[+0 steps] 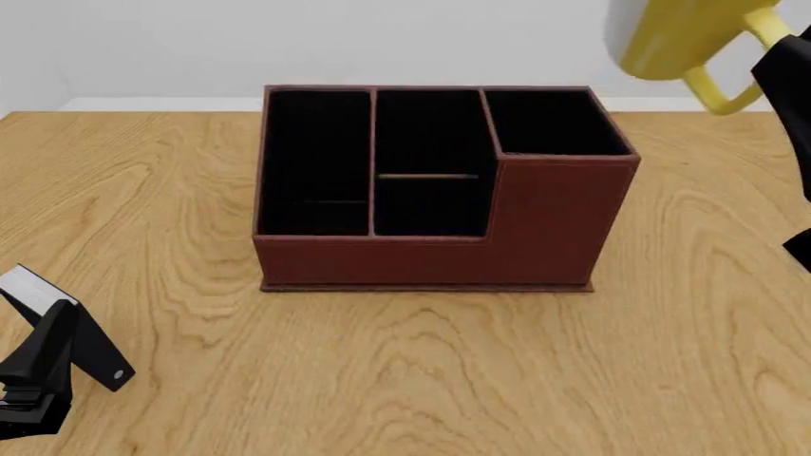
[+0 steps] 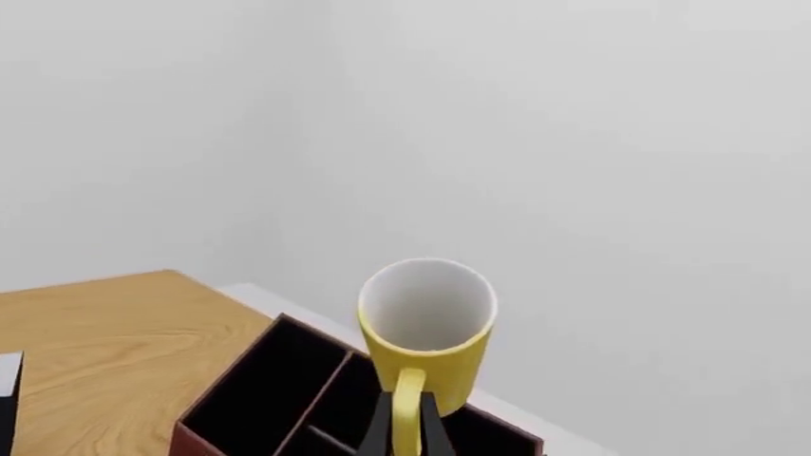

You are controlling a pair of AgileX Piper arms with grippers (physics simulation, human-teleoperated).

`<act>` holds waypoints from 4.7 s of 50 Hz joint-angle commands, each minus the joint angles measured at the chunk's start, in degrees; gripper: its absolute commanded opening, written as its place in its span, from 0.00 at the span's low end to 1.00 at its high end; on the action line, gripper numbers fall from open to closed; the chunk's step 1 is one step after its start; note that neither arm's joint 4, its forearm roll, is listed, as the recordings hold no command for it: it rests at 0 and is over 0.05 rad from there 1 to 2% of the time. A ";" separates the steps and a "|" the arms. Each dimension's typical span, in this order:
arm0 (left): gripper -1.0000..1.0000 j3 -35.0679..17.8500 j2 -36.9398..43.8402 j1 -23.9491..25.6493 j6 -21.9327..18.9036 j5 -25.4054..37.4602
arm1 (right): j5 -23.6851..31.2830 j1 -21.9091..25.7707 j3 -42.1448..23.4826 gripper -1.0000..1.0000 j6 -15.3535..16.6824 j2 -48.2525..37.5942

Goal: Pick up the yellow and white mug and place it to the right of the caddy.

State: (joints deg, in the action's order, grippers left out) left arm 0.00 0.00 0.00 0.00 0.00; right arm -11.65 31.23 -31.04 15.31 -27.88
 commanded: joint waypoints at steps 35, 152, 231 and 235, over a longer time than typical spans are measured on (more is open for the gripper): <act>1.00 0.00 0.00 0.00 0.00 0.00 | -4.88 -15.59 1.23 0.00 -2.85 -5.24; 1.00 0.00 0.00 0.00 0.00 0.00 | -57.40 -35.46 20.69 0.00 -6.89 -58.68; 1.00 0.00 0.00 0.00 0.00 0.00 | -58.25 -38.36 15.51 0.00 -5.49 -74.24; 1.00 0.00 0.00 0.00 0.00 0.00 | -58.25 -38.50 15.46 0.00 -5.30 -74.63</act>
State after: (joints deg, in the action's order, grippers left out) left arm 0.00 0.00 0.00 0.00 0.00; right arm -69.81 -6.98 -14.97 10.33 -101.41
